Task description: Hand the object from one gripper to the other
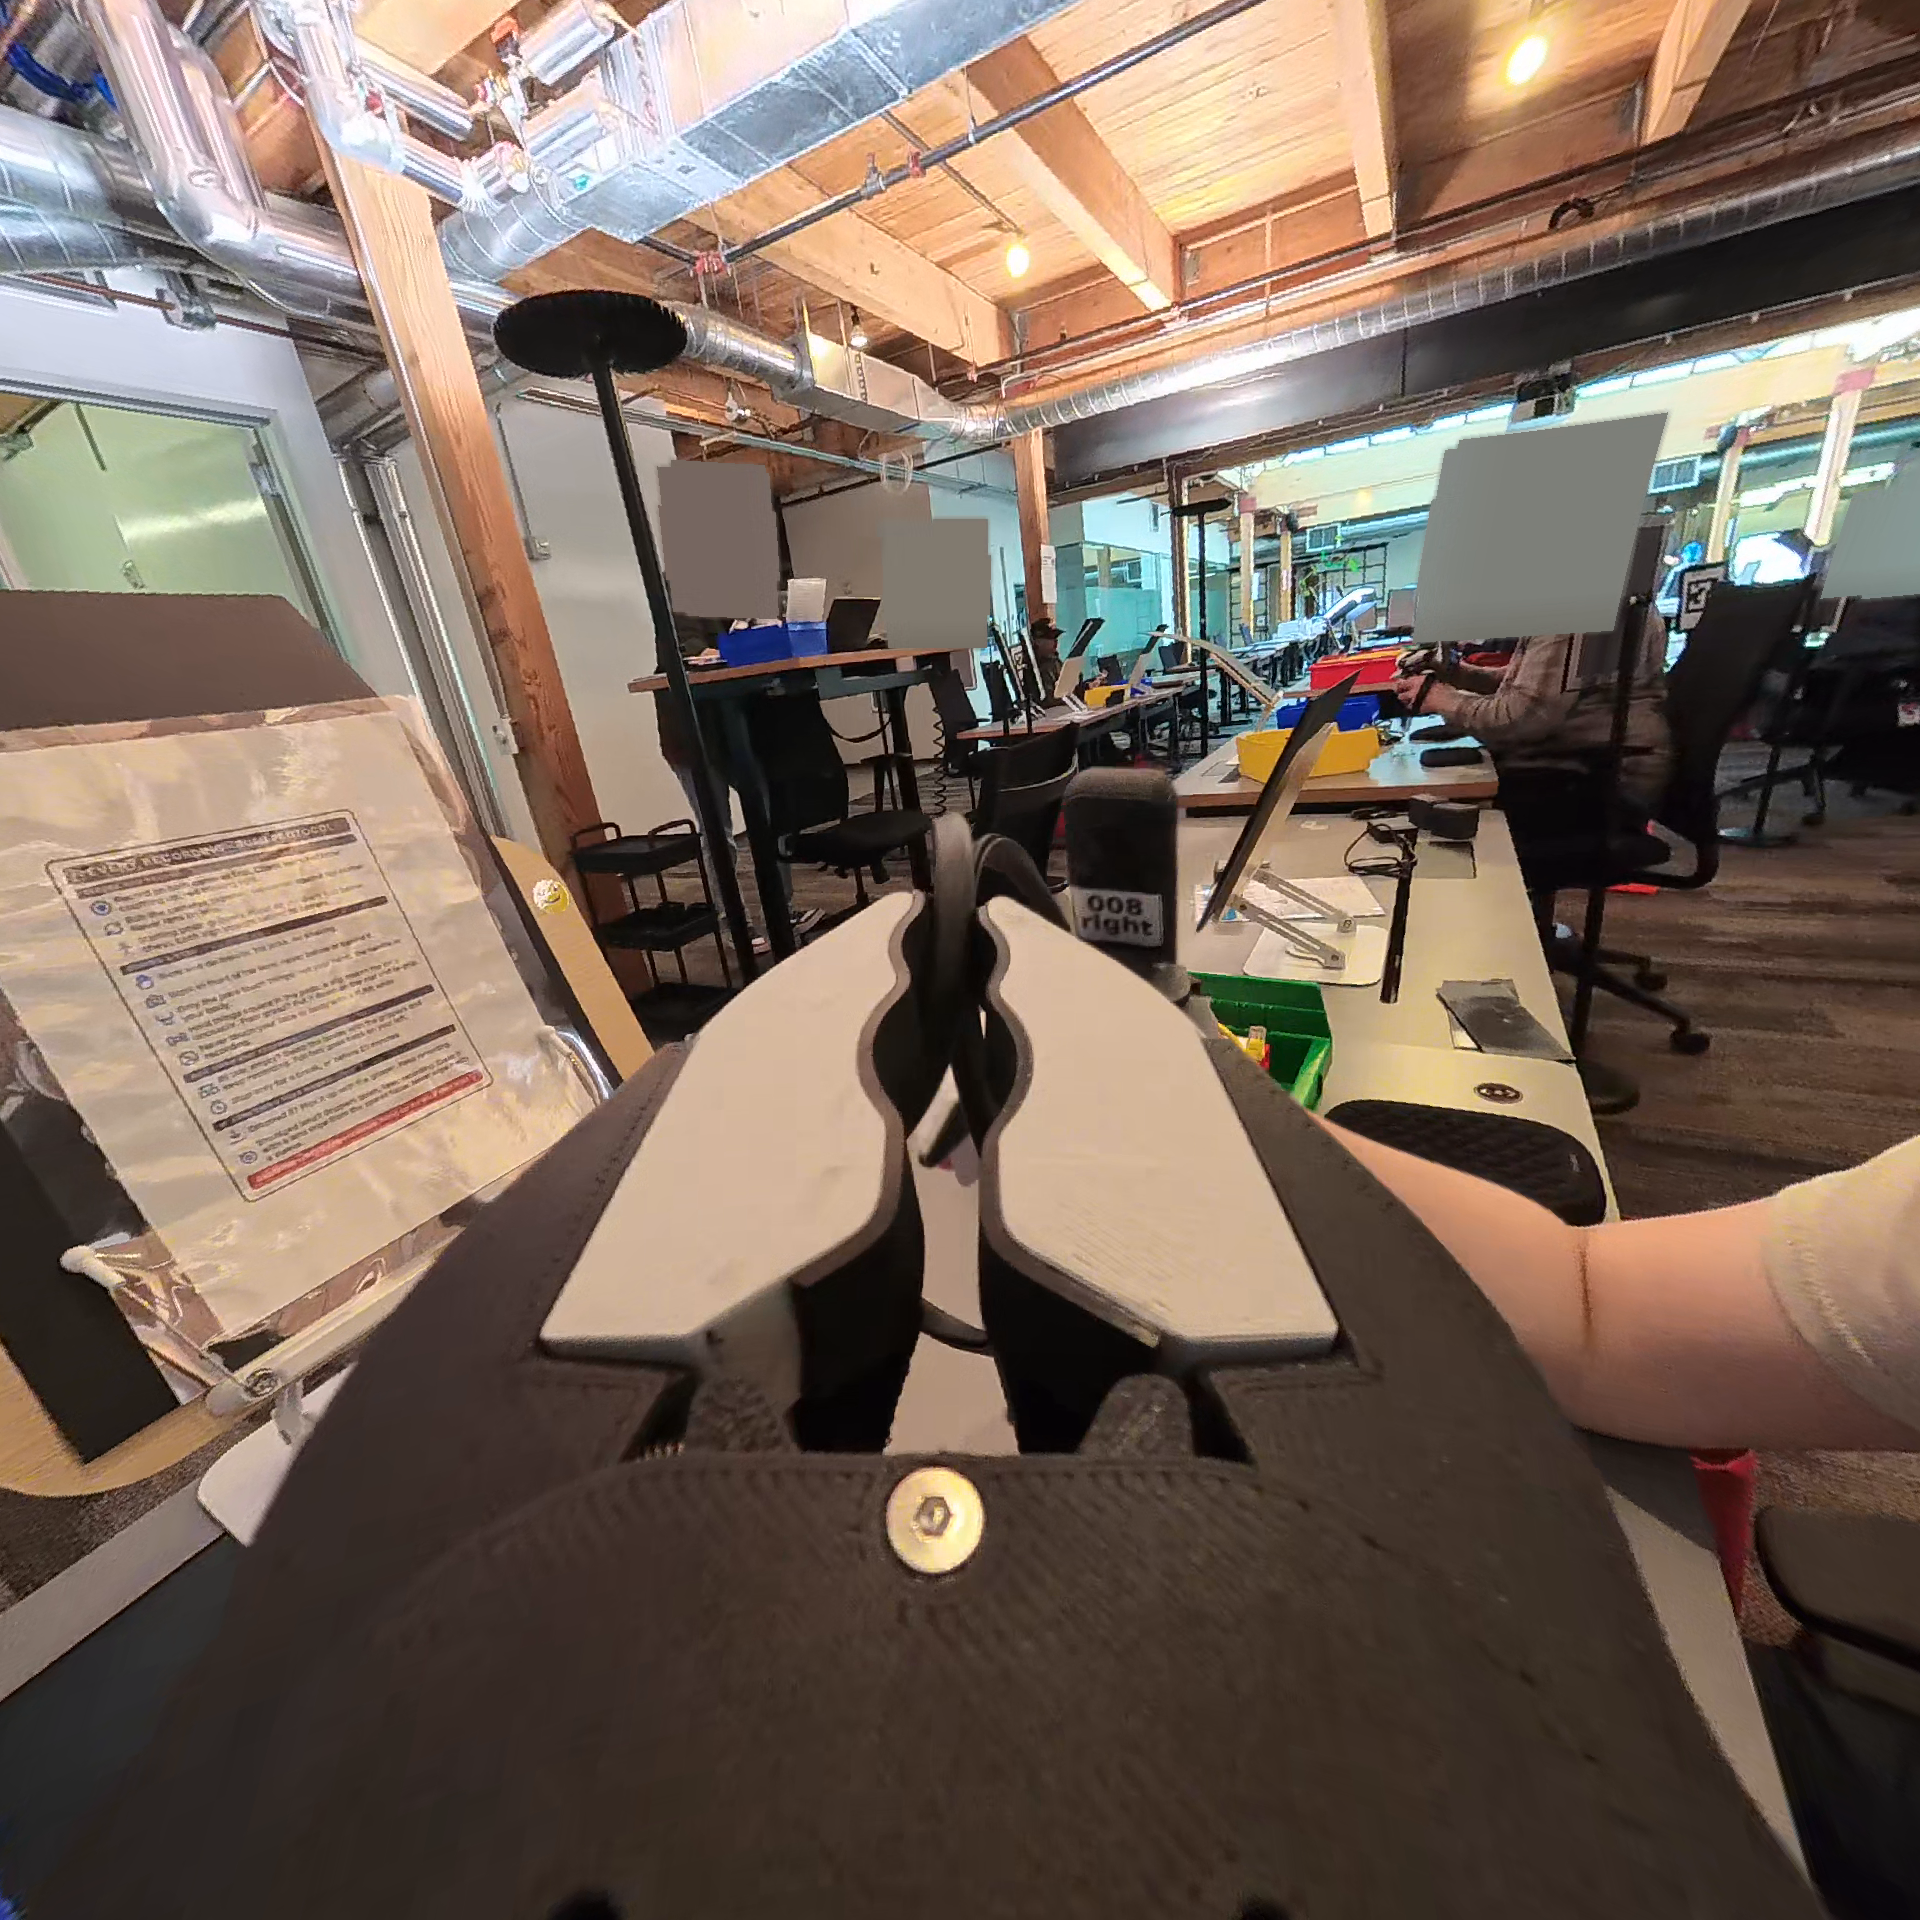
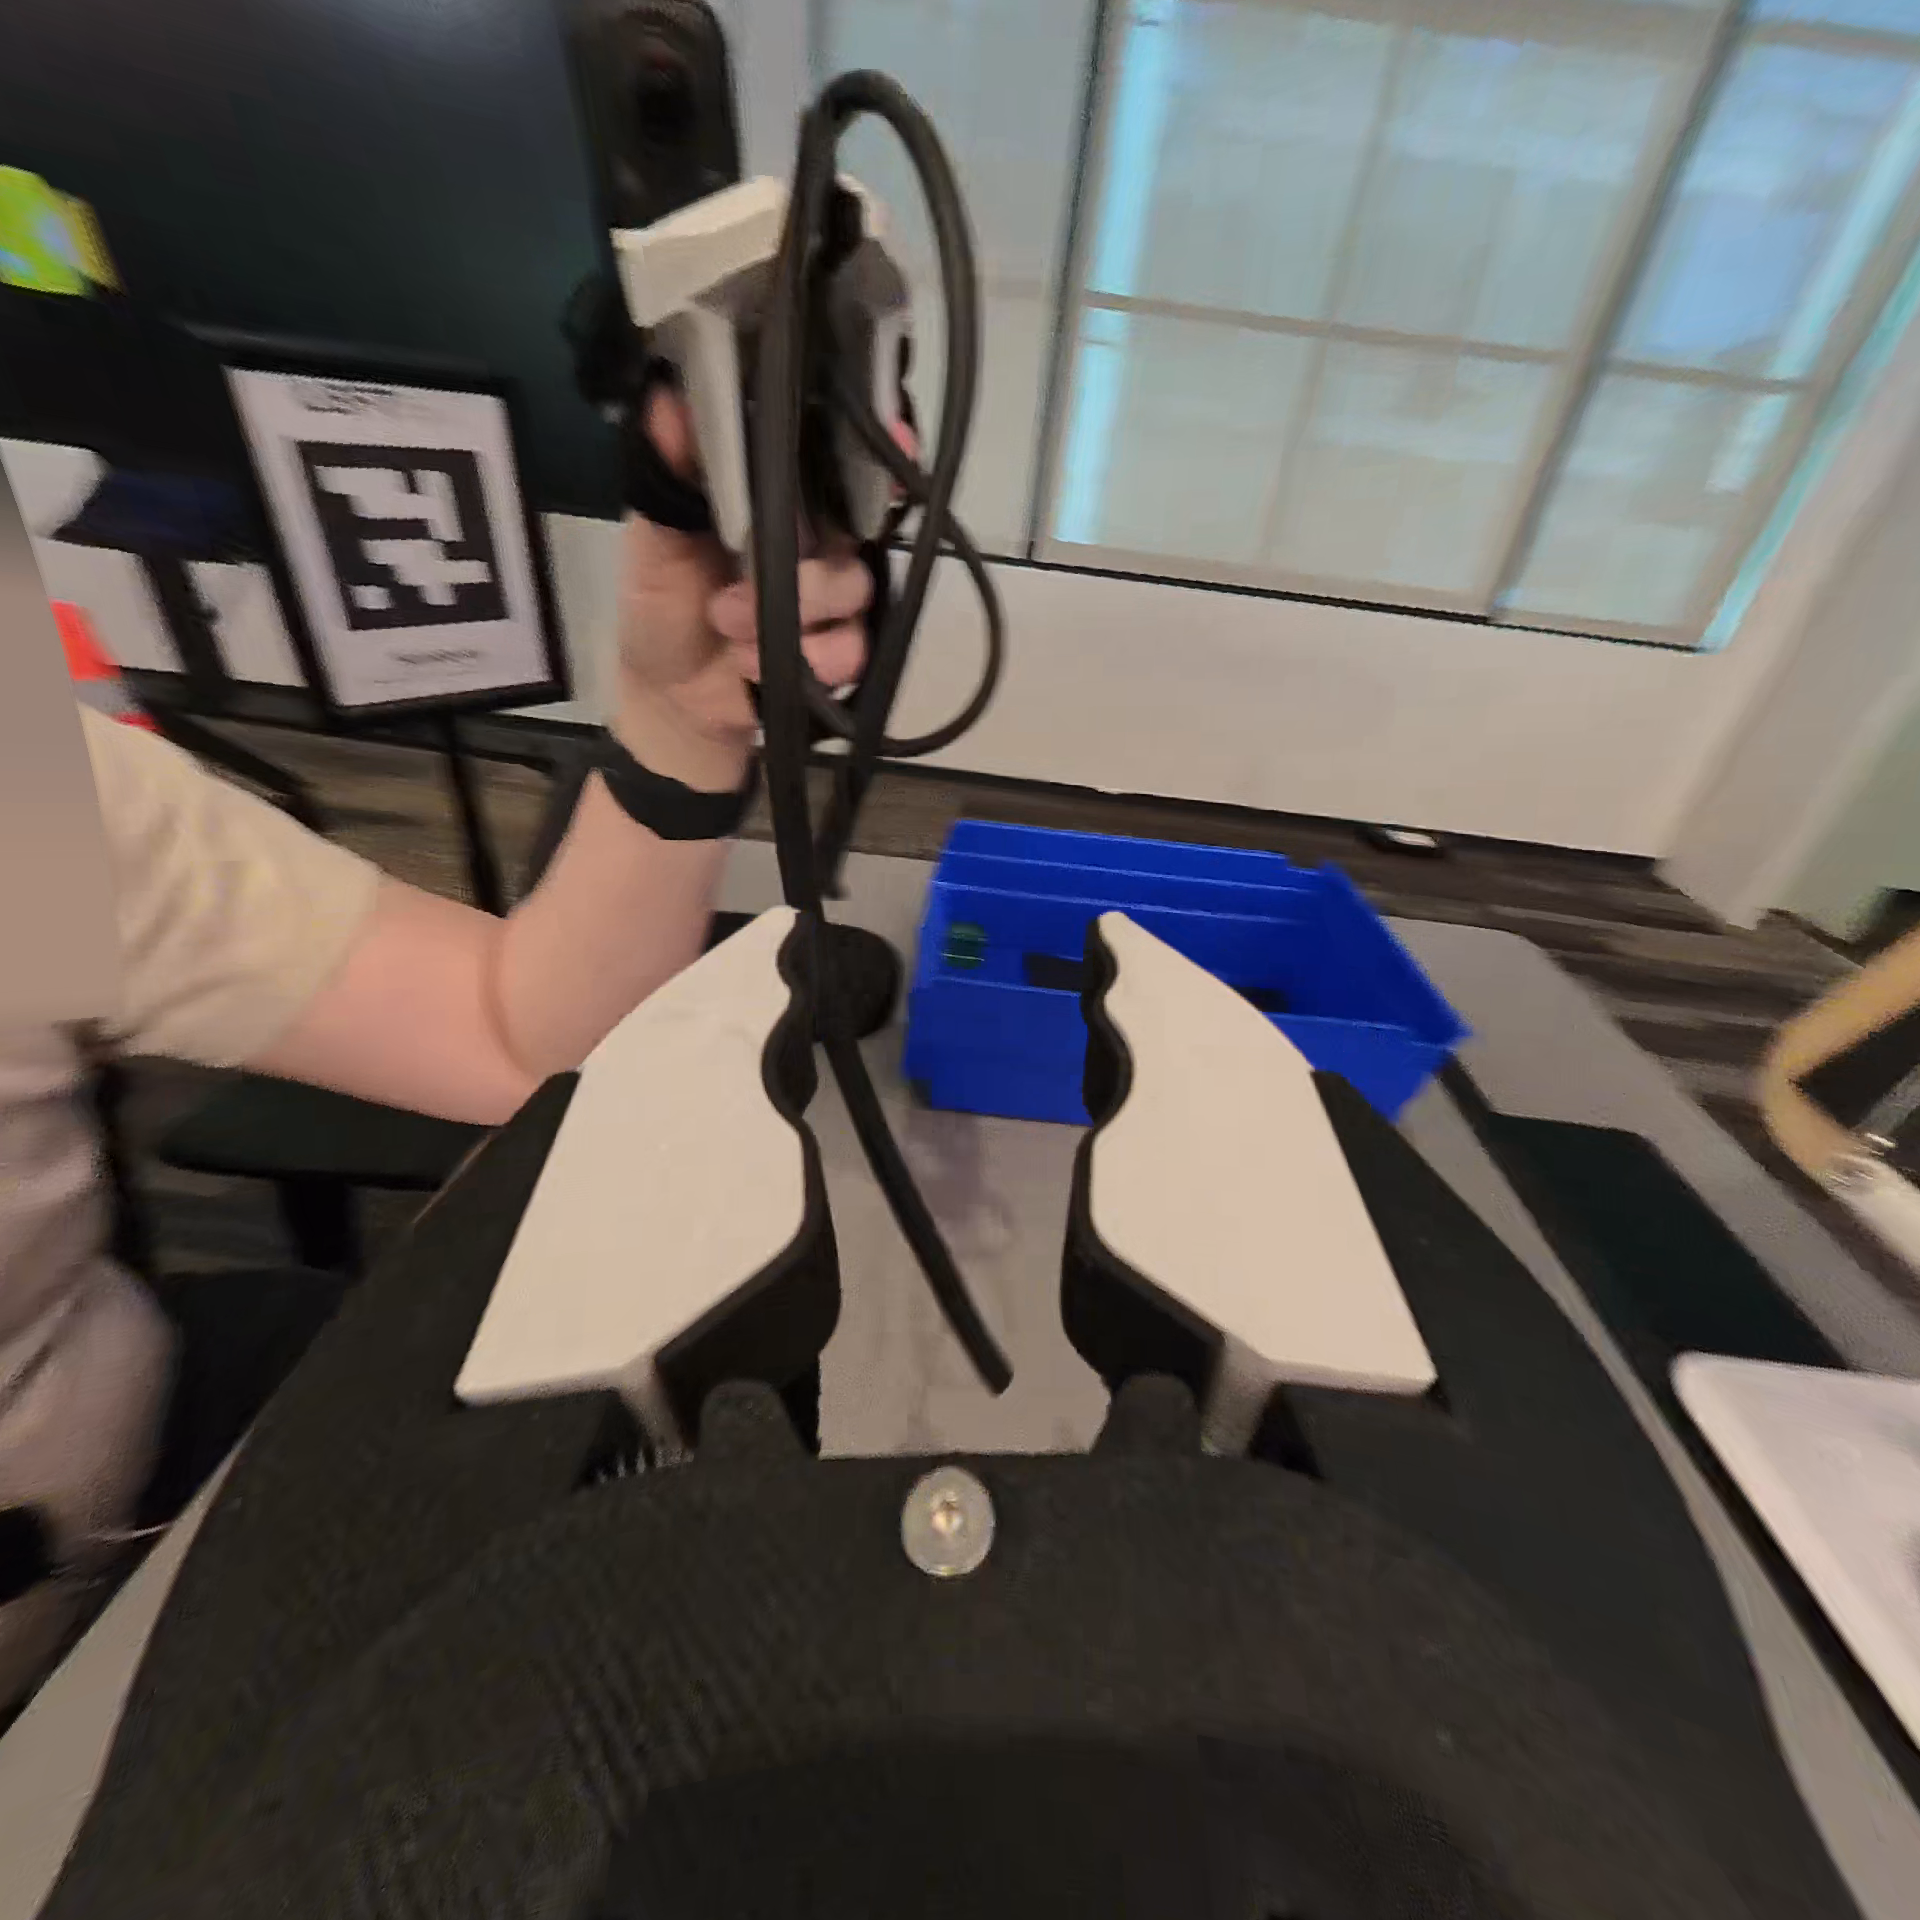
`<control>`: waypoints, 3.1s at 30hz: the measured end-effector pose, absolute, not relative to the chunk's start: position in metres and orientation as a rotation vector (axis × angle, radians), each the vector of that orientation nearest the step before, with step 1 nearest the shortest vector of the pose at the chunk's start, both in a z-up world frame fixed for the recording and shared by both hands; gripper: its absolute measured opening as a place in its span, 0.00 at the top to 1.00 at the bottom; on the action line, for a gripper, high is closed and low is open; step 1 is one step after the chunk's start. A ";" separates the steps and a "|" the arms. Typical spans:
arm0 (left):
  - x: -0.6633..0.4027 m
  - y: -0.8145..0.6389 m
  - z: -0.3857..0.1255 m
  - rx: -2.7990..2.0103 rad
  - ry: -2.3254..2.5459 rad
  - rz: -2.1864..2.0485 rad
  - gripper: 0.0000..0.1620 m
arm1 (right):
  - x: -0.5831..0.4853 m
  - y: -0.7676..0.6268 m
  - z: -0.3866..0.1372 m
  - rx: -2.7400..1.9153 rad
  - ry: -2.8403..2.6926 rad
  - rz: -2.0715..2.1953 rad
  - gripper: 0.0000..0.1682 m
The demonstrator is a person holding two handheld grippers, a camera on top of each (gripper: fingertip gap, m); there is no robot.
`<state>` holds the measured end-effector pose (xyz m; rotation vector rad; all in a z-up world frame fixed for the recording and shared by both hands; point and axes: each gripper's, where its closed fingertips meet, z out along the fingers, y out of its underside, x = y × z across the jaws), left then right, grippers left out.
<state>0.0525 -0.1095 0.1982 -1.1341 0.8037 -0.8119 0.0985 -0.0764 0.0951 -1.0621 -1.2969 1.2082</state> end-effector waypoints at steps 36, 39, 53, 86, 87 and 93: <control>0.037 -0.120 0.203 -1.193 0.776 -0.976 0.62 | 0.159 -0.012 0.244 -1.325 -1.336 0.267 0.97; 0.030 -0.124 0.203 -1.199 0.779 -0.873 0.49 | 0.179 0.003 0.290 -1.334 -1.322 0.009 0.97; 0.004 -0.108 0.196 -1.253 0.734 -0.835 0.55 | 0.220 0.006 0.422 -1.444 -1.031 -0.285 0.97; 0.204 -0.101 0.068 -1.390 1.090 -1.502 0.62 | 0.252 -0.072 0.521 -1.449 -0.900 -0.488 0.97; 0.201 -0.097 0.068 -1.361 1.088 -1.445 0.62 | 0.252 -0.073 0.524 -1.443 -0.898 -0.498 0.97; 0.194 -0.093 0.058 -1.226 1.189 -1.232 0.50 | 0.258 -0.078 0.537 -1.459 -0.866 -0.537 0.97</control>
